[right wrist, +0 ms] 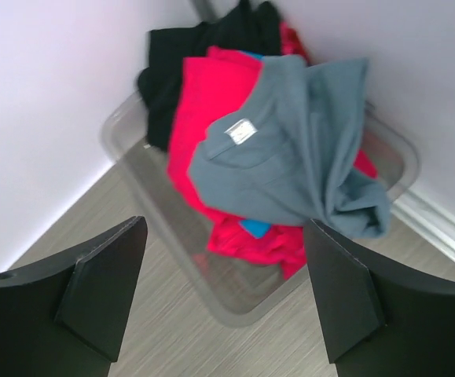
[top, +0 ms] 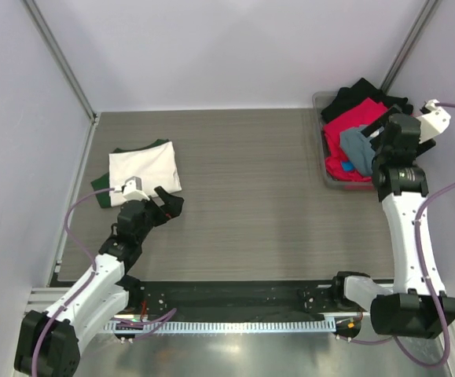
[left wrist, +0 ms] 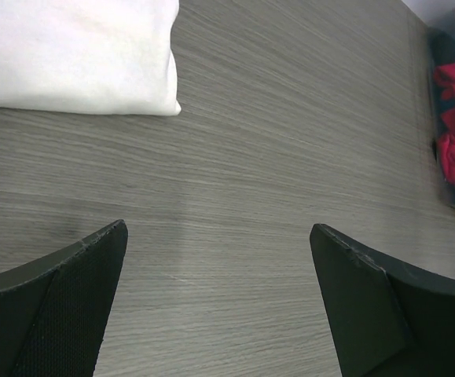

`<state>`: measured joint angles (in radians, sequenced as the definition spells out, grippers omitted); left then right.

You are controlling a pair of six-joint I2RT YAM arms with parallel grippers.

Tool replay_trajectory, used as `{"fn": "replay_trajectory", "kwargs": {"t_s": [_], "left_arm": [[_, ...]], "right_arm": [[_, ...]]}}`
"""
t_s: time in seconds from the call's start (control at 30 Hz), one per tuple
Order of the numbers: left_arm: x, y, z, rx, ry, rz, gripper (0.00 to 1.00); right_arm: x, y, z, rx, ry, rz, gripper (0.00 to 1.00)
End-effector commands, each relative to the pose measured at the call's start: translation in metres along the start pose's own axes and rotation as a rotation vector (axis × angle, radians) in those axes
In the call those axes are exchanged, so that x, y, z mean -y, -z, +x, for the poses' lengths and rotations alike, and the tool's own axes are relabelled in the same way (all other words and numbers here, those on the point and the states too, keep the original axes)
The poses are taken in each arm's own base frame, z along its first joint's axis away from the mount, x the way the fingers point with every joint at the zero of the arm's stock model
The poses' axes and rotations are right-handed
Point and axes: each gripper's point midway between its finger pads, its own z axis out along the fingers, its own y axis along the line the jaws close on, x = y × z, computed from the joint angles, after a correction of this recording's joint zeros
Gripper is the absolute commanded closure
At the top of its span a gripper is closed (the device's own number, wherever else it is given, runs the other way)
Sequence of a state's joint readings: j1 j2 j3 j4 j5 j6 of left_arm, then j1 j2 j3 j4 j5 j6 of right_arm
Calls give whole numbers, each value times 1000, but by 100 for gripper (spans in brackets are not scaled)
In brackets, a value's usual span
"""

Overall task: Fold and stack the t-shirts
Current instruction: Grab the tshirt from the pile

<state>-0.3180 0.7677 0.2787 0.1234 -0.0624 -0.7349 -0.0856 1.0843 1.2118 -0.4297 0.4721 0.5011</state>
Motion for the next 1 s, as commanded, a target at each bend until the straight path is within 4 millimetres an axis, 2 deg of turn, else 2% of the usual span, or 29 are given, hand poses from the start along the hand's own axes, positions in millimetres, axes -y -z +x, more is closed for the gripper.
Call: {"fn": "replay_trajectory", "kwargs": {"t_s": [0.0, 0.03, 0.07, 0.1, 0.17, 0.2, 0.23, 0.3, 0.33, 0.47, 0.5, 0.53, 0.57, 0.6, 0.63, 0.77, 0.8, 0.87, 0.9, 0.97], "left_arm": [[28, -1, -19, 29, 16, 93, 0], [29, -1, -18, 25, 15, 98, 1], [29, -2, -18, 25, 15, 98, 2], [33, -1, -14, 5, 13, 120, 2], [34, -2, -13, 0, 12, 123, 3], [35, -3, -12, -4, 14, 127, 3], [36, -3, -12, -5, 16, 130, 4], [37, -5, -9, -19, 17, 133, 4], [38, -6, -8, -24, 17, 136, 4], [40, -8, -4, -45, 15, 138, 5], [40, -9, -2, -53, 16, 137, 5], [40, -9, -2, -56, 14, 136, 6], [40, -10, -2, -58, 14, 137, 6], [40, -10, -2, -59, 12, 138, 6], [40, -10, -1, -63, 10, 136, 6], [41, -10, -1, -65, 3, 136, 6], [41, -10, -1, -65, 3, 136, 6], [41, -10, -1, -67, 0, 139, 6], [41, -10, -1, -64, -3, 137, 7], [41, -10, -1, -65, -7, 140, 7]], "right_arm": [[29, -26, 1, -50, 56, 156, 13], [31, -32, -6, -48, 46, 170, 14], [43, -41, -6, -58, 39, 212, 14], [53, -54, 1, -81, 40, 252, 13], [66, -68, 3, -97, 29, 295, 13], [80, -75, 2, -96, 19, 335, 13], [86, -85, 10, -119, 21, 359, 13], [94, -94, 15, -127, 6, 393, 13], [100, -101, 24, -145, 8, 417, 12], [105, -121, 41, -162, -3, 447, 16], [105, -125, 44, -167, -4, 450, 33], [101, -130, 42, -165, 1, 433, 46], [99, -136, 49, -193, 9, 419, 59], [98, -137, 48, -194, 14, 415, 87], [95, -135, 43, -189, 12, 410, 98], [78, -110, 15, -105, 18, 375, 99], [65, -97, 1, -70, 17, 333, 99], [50, -82, -16, -32, 18, 287, 99], [35, -67, -29, 0, 16, 238, 99], [17, -51, -41, 25, 16, 176, 99]]}}
